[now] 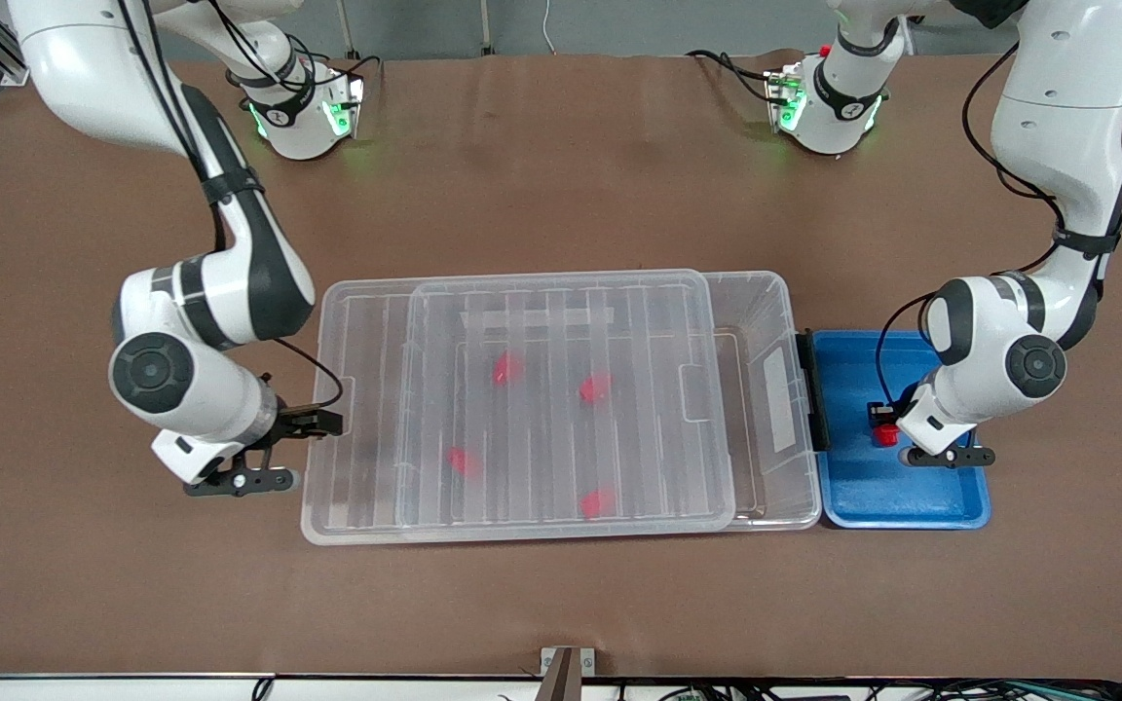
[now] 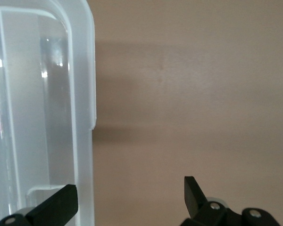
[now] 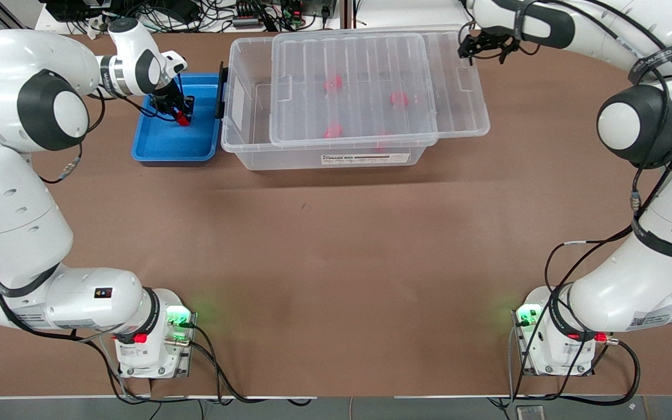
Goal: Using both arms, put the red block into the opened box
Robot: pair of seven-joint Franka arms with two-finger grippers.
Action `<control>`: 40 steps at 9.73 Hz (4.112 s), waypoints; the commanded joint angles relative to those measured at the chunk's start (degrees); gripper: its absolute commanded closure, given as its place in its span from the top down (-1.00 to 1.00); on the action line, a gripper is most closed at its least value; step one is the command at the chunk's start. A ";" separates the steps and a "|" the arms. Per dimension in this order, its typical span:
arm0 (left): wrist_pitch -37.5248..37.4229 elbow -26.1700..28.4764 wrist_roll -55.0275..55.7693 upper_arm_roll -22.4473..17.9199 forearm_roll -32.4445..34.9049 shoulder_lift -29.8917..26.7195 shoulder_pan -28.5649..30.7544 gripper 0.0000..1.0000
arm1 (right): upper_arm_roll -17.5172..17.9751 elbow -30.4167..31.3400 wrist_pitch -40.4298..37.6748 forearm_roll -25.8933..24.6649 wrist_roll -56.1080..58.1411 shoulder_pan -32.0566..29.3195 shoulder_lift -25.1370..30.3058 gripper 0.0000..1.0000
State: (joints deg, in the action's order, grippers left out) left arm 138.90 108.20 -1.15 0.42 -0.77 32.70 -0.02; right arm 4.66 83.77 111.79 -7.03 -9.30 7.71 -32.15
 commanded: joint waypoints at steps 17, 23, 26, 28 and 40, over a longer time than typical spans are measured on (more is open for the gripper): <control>-3.12 -11.08 38.58 26.30 23.52 8.24 -3.05 -1.00 | -7.30 1.30 -23.18 7.29 4.20 -10.17 28.27 1.00; -2.94 -12.75 38.24 26.30 27.92 13.09 -3.49 0.22 | -7.47 2.71 -23.37 7.29 4.37 -10.43 29.42 1.00; -3.72 -12.40 38.06 26.56 27.92 10.65 -2.88 1.00 | -7.82 2.45 -24.33 7.29 4.55 -10.52 29.51 1.00; -7.92 -12.31 38.15 28.14 27.31 7.65 -2.18 1.00 | -9.14 2.36 -25.39 7.38 6.47 -10.61 29.60 1.00; -32.10 -10.29 6.08 7.69 -3.19 -31.35 -2.00 1.00 | -8.27 2.71 -6.69 11.93 23.00 -7.62 9.41 -0.97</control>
State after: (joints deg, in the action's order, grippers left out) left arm 108.51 94.66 7.34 11.08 -2.82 5.57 -1.47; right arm -3.76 87.58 103.67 2.67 10.85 -0.54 -18.56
